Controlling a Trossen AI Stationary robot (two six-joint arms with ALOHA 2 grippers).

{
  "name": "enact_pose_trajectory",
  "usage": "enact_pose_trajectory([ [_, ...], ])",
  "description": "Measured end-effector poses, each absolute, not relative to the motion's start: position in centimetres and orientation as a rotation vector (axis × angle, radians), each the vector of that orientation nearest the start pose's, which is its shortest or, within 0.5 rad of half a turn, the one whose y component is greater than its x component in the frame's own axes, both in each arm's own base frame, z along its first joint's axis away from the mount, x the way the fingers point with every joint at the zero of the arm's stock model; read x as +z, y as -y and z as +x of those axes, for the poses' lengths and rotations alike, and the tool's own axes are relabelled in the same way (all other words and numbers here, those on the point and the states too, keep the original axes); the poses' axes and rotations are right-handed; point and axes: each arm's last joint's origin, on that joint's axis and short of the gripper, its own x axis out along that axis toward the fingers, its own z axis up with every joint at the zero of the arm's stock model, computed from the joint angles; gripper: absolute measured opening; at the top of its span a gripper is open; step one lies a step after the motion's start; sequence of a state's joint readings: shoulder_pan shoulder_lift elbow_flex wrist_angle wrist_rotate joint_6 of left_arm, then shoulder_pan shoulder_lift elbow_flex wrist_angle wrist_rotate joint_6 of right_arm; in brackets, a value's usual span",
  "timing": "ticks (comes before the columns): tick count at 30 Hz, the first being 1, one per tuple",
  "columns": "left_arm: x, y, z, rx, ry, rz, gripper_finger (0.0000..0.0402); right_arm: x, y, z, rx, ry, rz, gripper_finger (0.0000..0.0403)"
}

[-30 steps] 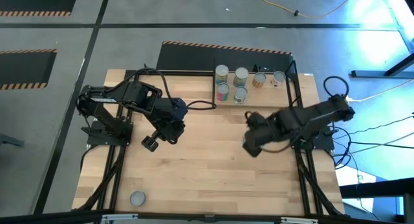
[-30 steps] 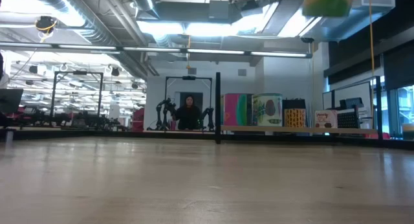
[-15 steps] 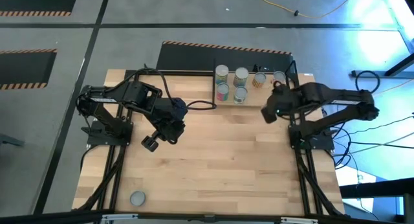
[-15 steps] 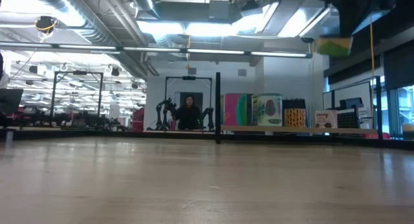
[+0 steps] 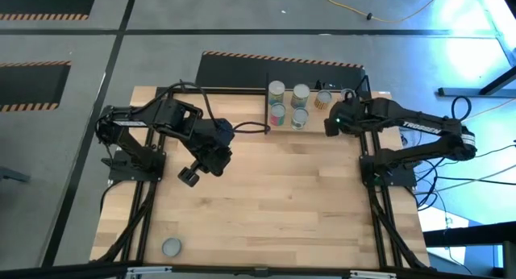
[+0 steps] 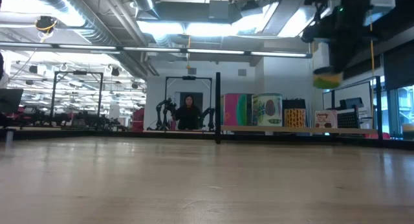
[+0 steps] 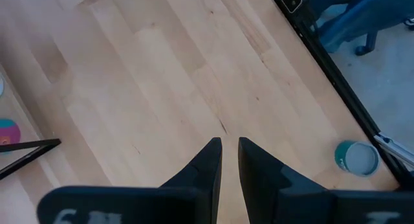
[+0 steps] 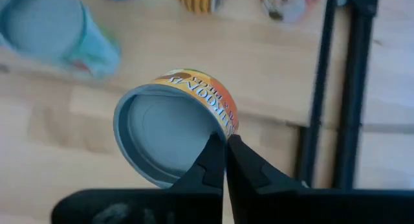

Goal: Pick and place cans onto a shelf
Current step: Put the canned mushrooms on the shelf

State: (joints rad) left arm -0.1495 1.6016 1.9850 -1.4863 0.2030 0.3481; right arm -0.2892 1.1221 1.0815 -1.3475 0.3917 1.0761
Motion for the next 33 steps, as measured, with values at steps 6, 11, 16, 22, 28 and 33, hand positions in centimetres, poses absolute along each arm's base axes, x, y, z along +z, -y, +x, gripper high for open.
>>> enact_pose_trajectory([
  [6,42.9,4.1,27.3,-0.486,-1.042,0.267,0.0044,28.4,8.1,15.7,-1.350,-0.873,0.853,0.0003],
  [11,42.9,3.9,27.3,-0.481,-1.042,0.266,0.0044,27.4,9.5,15.6,-1.368,-0.818,0.910,0.0003],
  [16,42.9,3.9,27.3,-0.482,-1.042,0.267,0.0044,26.4,10.4,15.0,-1.417,-0.814,0.933,0.0003],
  [22,42.9,3.9,27.3,-0.505,-1.033,0.306,0.0044,24.9,11.0,14.5,-1.459,-0.811,0.954,0.0003],
  [28,42.9,3.7,27.4,-0.501,-1.033,0.308,0.0044,22.9,11.4,13.7,-1.502,-0.822,0.973,0.0003],
  [33,42.9,3.1,27.5,-0.481,-1.036,0.296,0.0044,21.7,11.8,13.3,-1.527,-0.815,0.981,0.0003],
])
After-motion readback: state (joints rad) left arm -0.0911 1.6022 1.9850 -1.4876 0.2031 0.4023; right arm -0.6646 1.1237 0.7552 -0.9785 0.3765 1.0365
